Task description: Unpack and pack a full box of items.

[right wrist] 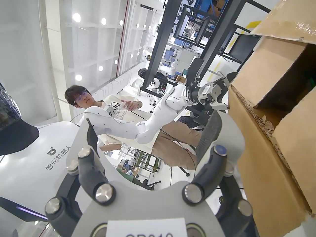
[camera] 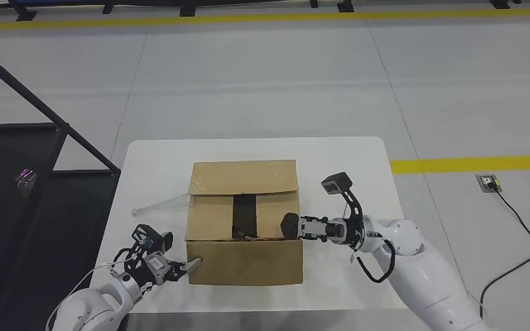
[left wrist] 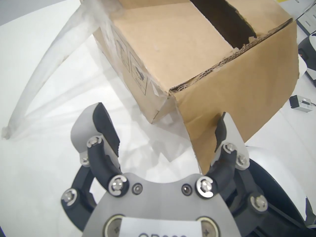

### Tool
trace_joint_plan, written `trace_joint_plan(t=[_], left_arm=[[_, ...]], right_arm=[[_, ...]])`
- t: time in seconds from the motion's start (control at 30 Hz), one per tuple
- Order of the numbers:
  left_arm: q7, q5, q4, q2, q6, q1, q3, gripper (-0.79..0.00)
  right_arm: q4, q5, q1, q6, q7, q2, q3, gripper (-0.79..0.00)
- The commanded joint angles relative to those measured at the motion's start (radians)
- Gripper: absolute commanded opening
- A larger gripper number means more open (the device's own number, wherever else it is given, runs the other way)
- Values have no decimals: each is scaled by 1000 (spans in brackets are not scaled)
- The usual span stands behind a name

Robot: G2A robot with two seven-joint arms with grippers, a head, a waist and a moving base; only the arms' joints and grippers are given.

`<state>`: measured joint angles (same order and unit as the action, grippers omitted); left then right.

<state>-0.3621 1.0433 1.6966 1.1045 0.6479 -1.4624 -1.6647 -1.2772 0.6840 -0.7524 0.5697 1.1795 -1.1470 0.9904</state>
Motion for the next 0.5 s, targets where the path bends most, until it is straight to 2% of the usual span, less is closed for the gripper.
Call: trace_joint_plan(t=[0.0, 0.13, 0.27, 0.47], left_arm=[[0, 0, 0, 0, 0, 0, 0, 0], [12, 5, 7, 0, -11, -7, 5, 0], [32, 7, 13, -1, -20, -21, 8, 0], [51, 8, 11, -4, -24, -36, 12, 0]], right_arm=[[-2, -47, 7, -67, -91, -7, -19, 0], [36, -99, 58, -211, -236, -32, -78, 0], [113, -138, 124, -322, -279, -57, -129, 0], [217, -124, 182, -386, -363, -88, -154, 0]])
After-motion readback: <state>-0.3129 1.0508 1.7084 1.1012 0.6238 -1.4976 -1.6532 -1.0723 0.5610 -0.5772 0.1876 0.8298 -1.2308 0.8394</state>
